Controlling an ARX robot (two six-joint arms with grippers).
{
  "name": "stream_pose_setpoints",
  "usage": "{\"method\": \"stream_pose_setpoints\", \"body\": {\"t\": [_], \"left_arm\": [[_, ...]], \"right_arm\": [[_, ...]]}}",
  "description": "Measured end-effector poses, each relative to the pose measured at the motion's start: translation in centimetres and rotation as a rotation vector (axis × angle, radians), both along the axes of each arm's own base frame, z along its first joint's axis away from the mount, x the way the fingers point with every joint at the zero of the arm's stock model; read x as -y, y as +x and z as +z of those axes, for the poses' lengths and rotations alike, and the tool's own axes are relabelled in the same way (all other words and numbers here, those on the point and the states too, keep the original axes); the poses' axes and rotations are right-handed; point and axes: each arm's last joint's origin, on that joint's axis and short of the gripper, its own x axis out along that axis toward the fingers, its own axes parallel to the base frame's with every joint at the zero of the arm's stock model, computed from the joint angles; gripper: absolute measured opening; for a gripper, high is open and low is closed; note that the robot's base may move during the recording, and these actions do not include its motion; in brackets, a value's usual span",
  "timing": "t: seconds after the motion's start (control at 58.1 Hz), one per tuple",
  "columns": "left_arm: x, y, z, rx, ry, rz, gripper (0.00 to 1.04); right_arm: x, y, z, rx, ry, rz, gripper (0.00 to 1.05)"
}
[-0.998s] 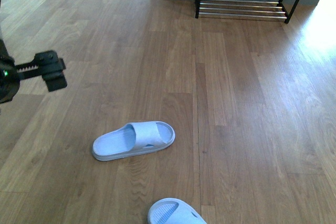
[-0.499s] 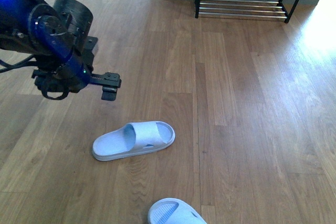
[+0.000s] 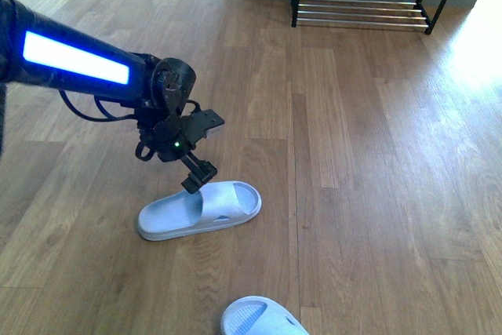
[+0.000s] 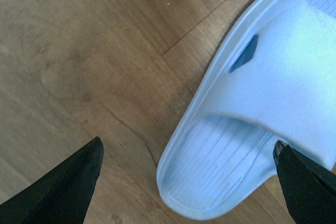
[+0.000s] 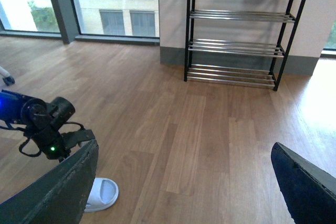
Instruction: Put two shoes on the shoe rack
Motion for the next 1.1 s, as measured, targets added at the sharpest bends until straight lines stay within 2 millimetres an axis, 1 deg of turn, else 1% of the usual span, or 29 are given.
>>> {"method": "stream_pose_setpoints", "body": {"t": [0.017, 0.12, 0.361, 0.551, 0.775, 1.067, 1.102], "left_arm": [[0.1, -0.1, -0.6, -0.011, 0.006, -0.013, 0.95], [0.3, 0.1, -1.4, -0.028, 0.016, -0.083, 0.95], [0.4, 0.6, -0.4, -0.019, 0.003, -0.164, 0.95], [-0.2, 0.5, 0.4, -0.062, 0.014, -0.239, 0.95], [-0.9, 0.4, 0.1, -0.02, 0.098, -0.324, 0.95], [-0.4, 1.0, -0.5, 0.036, 0.125, -0.347, 0.95], [-0.3, 0.9, -0.8, 0.033, 0.125, -0.35, 0.95]], "right_arm": [[0.0, 0.0, 0.0, 0.0, 0.0, 0.0, 0.95], [0.0, 0.0, 0.0, 0.0, 0.0, 0.0, 0.95], [0.0, 0.0, 0.0, 0.0, 0.0, 0.0, 0.95], [0.0, 0.0, 0.0, 0.0, 0.0, 0.0, 0.95], [0.0, 0.0, 0.0, 0.0, 0.0, 0.0, 0.95], [0.0, 0.0, 0.0, 0.0, 0.0, 0.0, 0.95], [0.0, 0.0, 0.0, 0.0, 0.0, 0.0, 0.95]]}}
